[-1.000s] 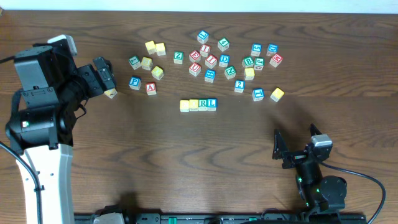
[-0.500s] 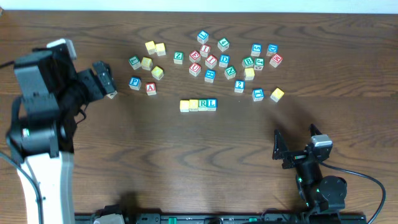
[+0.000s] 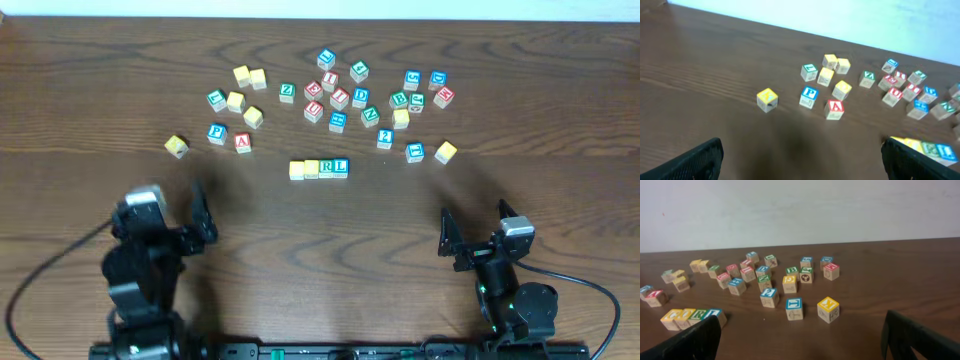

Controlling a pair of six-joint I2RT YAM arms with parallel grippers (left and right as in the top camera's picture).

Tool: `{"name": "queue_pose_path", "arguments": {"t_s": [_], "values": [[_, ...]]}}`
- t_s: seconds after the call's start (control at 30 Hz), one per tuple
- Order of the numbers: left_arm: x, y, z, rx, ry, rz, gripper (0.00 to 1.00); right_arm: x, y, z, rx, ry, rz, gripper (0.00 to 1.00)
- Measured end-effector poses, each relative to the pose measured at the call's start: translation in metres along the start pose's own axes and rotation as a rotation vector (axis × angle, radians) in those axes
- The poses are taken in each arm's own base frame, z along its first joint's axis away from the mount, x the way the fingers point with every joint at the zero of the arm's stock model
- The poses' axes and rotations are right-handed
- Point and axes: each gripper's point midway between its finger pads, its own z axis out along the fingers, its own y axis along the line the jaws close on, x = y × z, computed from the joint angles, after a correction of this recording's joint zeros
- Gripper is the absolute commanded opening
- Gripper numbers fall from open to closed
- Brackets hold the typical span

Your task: Spell out CORL

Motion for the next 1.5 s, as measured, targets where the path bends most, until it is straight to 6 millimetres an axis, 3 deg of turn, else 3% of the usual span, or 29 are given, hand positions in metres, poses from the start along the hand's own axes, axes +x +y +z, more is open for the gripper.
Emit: {"name": "queue_pose_path", "arguments": {"t_s": [0.13,0.27,0.53,1.5], "values": [[0.028,0.004,-0.002,0.004,-0.07,0.055,0.99,0.0,0.0,0.0,0.0,0.0,0.0,0.99],[0.041,0.007,-0.001,0.002,-0.105,0.086,1.0,0.0,0.0,0.0,0.0,0.001,0.0,0.99],[0.024,0.005,-0.008,0.002,-0.202,0.13,0.99,0.0,0.0,0.0,0.0,0.001,0.0,0.99],[0.022,0.015,-0.008,-0.062,-0.209,0.159,0.99,0.0,0.0,0.0,0.0,0.0,0.0,0.99]]}}
